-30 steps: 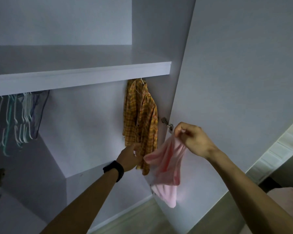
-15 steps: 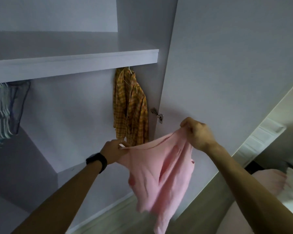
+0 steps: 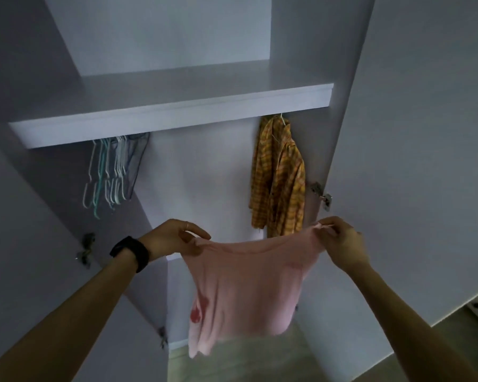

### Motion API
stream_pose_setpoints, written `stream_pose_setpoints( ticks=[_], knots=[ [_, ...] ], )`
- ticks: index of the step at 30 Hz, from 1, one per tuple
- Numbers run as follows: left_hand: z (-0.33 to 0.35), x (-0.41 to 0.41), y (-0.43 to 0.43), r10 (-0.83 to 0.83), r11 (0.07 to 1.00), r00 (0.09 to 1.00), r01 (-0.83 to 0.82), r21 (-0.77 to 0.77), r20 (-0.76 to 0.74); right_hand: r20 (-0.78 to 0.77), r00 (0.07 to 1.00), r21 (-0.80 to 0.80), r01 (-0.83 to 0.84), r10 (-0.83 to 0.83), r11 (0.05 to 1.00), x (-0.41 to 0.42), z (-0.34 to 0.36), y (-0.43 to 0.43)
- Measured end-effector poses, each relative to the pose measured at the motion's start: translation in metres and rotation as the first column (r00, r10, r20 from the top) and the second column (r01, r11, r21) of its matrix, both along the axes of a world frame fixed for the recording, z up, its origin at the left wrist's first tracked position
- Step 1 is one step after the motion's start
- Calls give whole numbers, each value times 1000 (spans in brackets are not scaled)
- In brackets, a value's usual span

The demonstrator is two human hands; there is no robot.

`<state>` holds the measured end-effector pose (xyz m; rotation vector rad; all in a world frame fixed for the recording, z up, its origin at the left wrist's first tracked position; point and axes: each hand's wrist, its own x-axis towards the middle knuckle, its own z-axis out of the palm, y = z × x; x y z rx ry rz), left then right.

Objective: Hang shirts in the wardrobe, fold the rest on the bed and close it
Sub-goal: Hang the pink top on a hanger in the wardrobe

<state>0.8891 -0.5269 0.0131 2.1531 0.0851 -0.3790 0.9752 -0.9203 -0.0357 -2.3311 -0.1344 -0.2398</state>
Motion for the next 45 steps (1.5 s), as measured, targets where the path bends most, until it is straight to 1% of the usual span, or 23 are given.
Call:
stream_pose_setpoints(
  ticks=[2, 5, 8, 10, 11, 12, 14, 16, 18, 19, 21, 24, 26, 30, 32, 34, 36, 38, 40, 42, 45],
  knots=[
    [2, -13, 5, 74, 997, 997, -74, -7, 18, 22, 999, 77, -29, 27, 997, 3, -5, 11],
    [1, -31, 6, 275, 961, 957, -272, -47, 93, 30, 994, 158, -113, 109, 981, 6, -11, 33],
    [-7, -46, 8, 439, 889, 874, -456, 39, 207, -20, 969, 229, -236, 247, 945, 7, -14, 60],
    [-11, -57, 10, 535, 811, 793, -579, 87, 291, -20, 936, 243, -337, 352, 910, 3, -14, 79],
    [-13, -62, 10, 574, 786, 760, -616, 56, 305, 3, 920, 240, -381, 392, 893, 0, -13, 86],
    [-13, -66, 11, 607, 774, 736, -633, -12, 298, 28, 904, 236, -420, 426, 876, -3, -11, 93],
    [-9, -73, 10, 623, 778, 734, -616, -119, 270, 55, 866, 218, -496, 496, 841, -10, -4, 108],
    [-1, -78, 10, 575, 809, 758, -582, -81, 307, 62, 827, 240, -556, 559, 796, -19, 6, 126],
    [10, -78, 9, 517, 836, 767, -548, -30, 380, 89, 805, 318, -581, 586, 750, -27, 20, 146],
    [16, -78, 8, 500, 844, 762, -535, -35, 411, 96, 798, 346, -587, 595, 732, -32, 29, 157],
    [28, -77, 5, 495, 853, 743, -515, -87, 450, 110, 771, 359, -619, 627, 698, -41, 46, 179],
    [38, -74, 1, 526, 849, 727, -475, -231, 441, 156, 739, 343, -662, 655, 666, -47, 64, 208],
    [41, -75, 2, 500, 866, 746, -443, -234, 440, 170, 721, 336, -684, 672, 648, -51, 69, 222],
    [41, -82, 14, 396, 918, 800, -360, -167, 451, 157, 693, 345, -706, 704, 619, -55, 70, 246],
    [41, -85, 20, 369, 922, 800, -379, -79, 474, 126, 669, 372, -716, 732, 591, -55, 70, 252],
    [42, -86, 27, 350, 898, 793, -435, 60, 499, 74, 625, 402, -732, 777, 551, -52, 70, 258],
    [41, -85, 30, 322, 856, 794, -477, 199, 516, 47, 581, 399, -757, 813, 517, -48, 70, 263],
    [41, -84, 32, 305, 814, 790, -506, 286, 532, 45, 558, 384, -775, 829, 501, -42, 69, 270],
    [41, -83, 32, 320, 768, 776, -548, 331, 544, 53, 548, 384, -783, 835, 489, -35, 68, 278],
    [43, -82, 30, 368, 699, 753, -611, 371, 546, 51, 524, 400, -791, 850, 463, -27, 70, 284],
    [43, -82, 26, 393, 610, 726, -665, 430, 565, 52, 463, 386, -827, 885, 410, -20, 72, 293]
  ],
)
